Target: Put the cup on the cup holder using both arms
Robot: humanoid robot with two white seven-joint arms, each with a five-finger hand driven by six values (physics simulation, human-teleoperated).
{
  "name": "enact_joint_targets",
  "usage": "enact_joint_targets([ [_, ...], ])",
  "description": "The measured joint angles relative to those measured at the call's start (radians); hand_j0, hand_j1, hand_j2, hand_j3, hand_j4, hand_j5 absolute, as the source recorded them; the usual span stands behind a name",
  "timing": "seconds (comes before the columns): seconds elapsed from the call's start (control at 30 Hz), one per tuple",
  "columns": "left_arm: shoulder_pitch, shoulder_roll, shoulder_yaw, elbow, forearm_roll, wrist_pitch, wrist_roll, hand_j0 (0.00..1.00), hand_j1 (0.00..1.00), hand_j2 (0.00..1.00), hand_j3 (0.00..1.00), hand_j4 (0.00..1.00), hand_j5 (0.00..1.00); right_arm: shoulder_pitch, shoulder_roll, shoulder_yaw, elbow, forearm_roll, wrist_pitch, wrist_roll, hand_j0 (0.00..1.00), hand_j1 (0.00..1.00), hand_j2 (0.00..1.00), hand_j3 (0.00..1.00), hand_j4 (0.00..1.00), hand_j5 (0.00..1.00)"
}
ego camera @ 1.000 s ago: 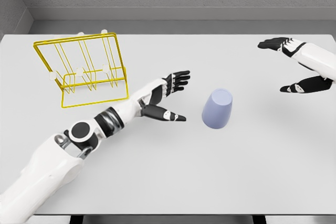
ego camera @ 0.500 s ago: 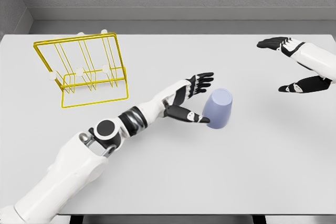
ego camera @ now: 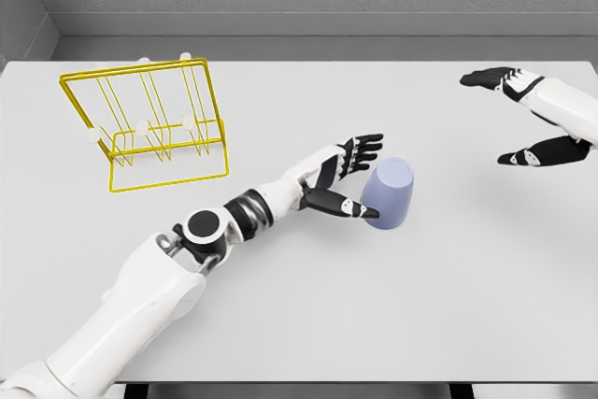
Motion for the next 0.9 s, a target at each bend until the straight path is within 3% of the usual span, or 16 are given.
enact_joint_targets([
  [0.9,-0.005,-0.082,-0.004,0.059,-0.046,0.005,0.0,1.0,1.0,1.0,1.0,1.0,1.0,-0.002,0.0,-0.001,0.036,0.0,0.0,0.0,1.0,1.0,1.0,1.0,1.0,1.0],
])
